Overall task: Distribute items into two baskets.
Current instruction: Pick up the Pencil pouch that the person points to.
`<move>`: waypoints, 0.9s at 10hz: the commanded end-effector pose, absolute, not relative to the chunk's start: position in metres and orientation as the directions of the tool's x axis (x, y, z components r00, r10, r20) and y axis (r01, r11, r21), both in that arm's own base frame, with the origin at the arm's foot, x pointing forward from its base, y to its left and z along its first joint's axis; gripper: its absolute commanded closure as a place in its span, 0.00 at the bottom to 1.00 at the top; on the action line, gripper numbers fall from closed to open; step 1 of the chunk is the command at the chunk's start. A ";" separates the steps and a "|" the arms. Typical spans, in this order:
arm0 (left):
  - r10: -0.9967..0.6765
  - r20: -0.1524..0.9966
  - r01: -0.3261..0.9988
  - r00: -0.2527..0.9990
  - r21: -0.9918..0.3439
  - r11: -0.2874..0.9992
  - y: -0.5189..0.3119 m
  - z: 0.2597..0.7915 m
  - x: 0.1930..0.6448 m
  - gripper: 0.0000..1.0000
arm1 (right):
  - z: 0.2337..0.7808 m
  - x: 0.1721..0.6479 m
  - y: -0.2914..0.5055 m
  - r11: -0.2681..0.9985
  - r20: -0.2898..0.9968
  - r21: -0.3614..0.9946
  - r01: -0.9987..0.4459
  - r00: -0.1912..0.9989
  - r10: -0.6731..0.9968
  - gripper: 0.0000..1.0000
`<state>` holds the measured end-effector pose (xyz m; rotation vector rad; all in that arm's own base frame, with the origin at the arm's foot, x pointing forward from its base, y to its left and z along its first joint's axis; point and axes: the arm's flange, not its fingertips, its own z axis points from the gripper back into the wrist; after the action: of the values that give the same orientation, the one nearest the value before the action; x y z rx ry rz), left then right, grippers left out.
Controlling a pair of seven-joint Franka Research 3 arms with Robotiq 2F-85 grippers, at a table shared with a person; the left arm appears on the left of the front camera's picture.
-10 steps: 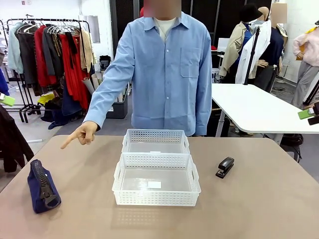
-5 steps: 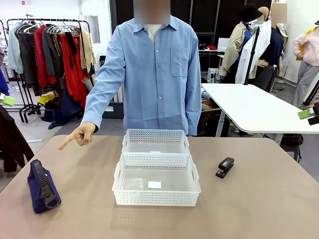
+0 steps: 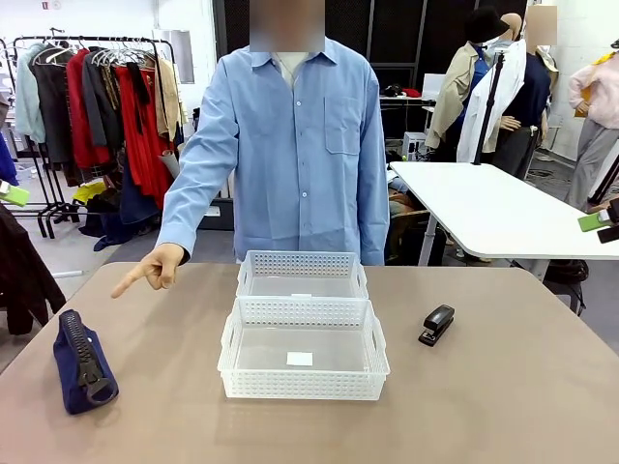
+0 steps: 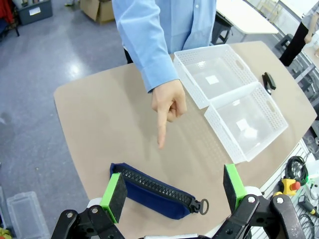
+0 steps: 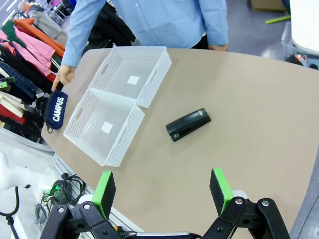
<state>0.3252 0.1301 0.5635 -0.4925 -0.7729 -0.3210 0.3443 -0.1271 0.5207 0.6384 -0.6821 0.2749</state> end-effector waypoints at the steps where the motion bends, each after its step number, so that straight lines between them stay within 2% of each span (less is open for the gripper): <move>1: -0.097 0.730 0.449 0.676 -0.304 0.840 0.130 0.564 0.325 0.00 | 0.521 0.346 -0.128 0.763 0.675 0.466 -0.448 0.738 0.021 0.00; 3: -0.014 0.617 0.300 0.787 -0.363 0.882 0.120 0.556 0.336 0.00 | 0.521 0.346 -0.128 0.763 0.675 0.466 -0.448 0.738 0.021 0.00; 4: -0.006 0.579 0.280 0.815 -0.386 0.879 0.117 0.554 0.338 0.00 | 0.521 0.346 -0.128 0.763 0.675 0.466 -0.448 0.738 0.021 0.00; 9: 0.176 0.273 -0.066 0.946 -0.367 0.928 0.102 0.521 0.380 0.00 | 0.521 0.346 -0.128 0.763 0.675 0.466 -0.448 0.738 0.021 0.00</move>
<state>0.3722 0.1046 0.5127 -0.3807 -0.3952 0.0722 0.3439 -0.1272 0.5206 0.6383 -0.6803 0.2746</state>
